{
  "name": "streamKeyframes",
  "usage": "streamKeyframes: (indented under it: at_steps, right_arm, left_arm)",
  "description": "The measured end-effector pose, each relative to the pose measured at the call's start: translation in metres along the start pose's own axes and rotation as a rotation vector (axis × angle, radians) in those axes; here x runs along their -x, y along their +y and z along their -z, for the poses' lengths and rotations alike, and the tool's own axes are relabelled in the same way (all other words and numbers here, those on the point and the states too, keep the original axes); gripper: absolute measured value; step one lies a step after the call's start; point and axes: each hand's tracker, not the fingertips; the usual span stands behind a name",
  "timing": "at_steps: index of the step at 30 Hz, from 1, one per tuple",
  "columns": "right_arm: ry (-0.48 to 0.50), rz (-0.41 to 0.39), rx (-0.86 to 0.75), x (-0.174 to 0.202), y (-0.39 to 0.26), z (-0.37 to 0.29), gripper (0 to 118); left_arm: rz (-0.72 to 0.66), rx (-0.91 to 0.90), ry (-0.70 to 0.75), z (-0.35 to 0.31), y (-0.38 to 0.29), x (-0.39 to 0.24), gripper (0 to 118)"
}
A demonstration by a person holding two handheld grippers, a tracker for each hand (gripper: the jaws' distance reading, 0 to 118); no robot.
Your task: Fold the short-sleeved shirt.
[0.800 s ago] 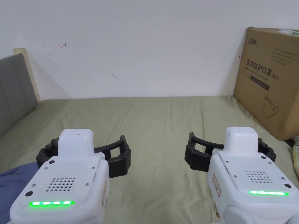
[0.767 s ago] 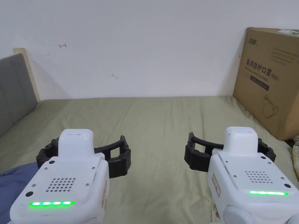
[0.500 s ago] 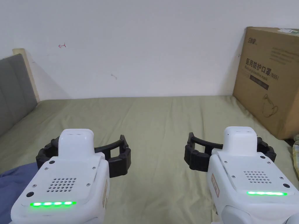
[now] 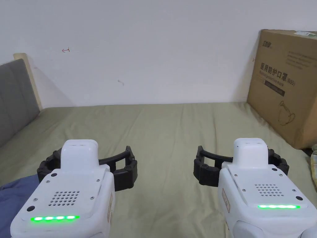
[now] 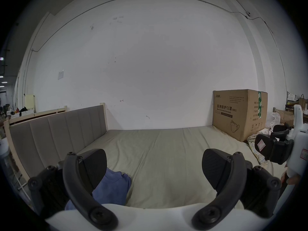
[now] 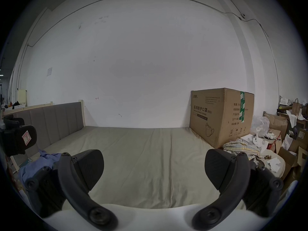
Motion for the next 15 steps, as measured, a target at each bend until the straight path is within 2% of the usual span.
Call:
streamKeyframes:
  at_steps: [15]
  right_arm:
    - [0.032, 0.024, 0.014, -0.0016, -0.0015, -0.0017, 118]
  left_arm:
    - [-0.001, 0.018, -0.017, 0.0001, -0.0011, -0.0014, 115]
